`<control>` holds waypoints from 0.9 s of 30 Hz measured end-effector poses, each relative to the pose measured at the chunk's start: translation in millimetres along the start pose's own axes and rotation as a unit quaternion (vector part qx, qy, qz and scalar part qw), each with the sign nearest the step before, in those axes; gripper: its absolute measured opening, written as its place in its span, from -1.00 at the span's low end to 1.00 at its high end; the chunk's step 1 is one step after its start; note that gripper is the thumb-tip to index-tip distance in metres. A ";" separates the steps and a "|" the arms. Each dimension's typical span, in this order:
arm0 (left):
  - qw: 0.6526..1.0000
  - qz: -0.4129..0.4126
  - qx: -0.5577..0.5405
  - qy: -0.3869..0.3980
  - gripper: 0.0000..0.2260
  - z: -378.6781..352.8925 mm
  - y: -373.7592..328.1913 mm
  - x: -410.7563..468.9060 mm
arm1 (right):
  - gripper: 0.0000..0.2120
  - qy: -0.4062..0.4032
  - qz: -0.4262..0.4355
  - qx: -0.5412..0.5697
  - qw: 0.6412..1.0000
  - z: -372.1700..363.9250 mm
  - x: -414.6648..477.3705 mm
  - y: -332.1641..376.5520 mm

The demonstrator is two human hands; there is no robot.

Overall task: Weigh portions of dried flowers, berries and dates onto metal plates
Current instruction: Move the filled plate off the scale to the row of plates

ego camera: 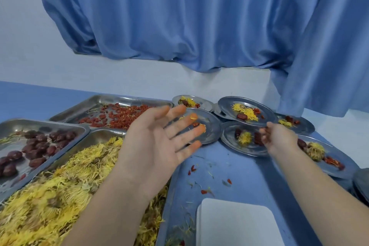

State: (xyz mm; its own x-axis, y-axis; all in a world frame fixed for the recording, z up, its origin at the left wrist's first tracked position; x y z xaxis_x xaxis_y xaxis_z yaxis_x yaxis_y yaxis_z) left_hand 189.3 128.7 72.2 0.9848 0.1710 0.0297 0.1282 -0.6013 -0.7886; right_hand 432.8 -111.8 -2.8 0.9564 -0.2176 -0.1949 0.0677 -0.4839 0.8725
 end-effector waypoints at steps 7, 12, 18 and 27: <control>0.997 0.001 -0.071 0.009 -0.64 4.0 2.3 5.4 | -0.76 -0.049 -0.013 -0.012 0.999 -30.7 87.9 -13.5; 0.995 0.014 -0.100 0.011 -0.60 6.5 8.3 14.3 | -0.65 -0.070 -0.038 0.054 0.995 -49.7 118.4 -29.6; 0.992 -0.004 -0.129 0.006 -0.59 12.5 7.2 17.3 | -0.71 -0.055 -0.017 0.062 0.996 -63.6 137.3 -36.2; 0.992 -0.007 -0.123 0.017 -0.59 18.4 8.2 20.2 | -0.50 -0.002 0.047 -0.319 0.947 -75.1 145.0 -29.5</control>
State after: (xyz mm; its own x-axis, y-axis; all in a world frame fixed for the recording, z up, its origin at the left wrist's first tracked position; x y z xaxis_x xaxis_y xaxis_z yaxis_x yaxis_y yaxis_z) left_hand 208.1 141.6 55.0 0.9858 0.1559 0.0632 0.1615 -0.7726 -0.6140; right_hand 590.9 -65.4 -23.2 0.9657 -0.2384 -0.1027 0.1405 0.1474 0.9790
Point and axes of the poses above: each hand's wrist, its own x-axis towards the middle knuckle, its own z-axis out of the back of the hand, y = z × x, the point moved 8 cm from there along x, towards the middle knuckle, and after that the axes turned 6 degrees about x, right-handed, at the moved point
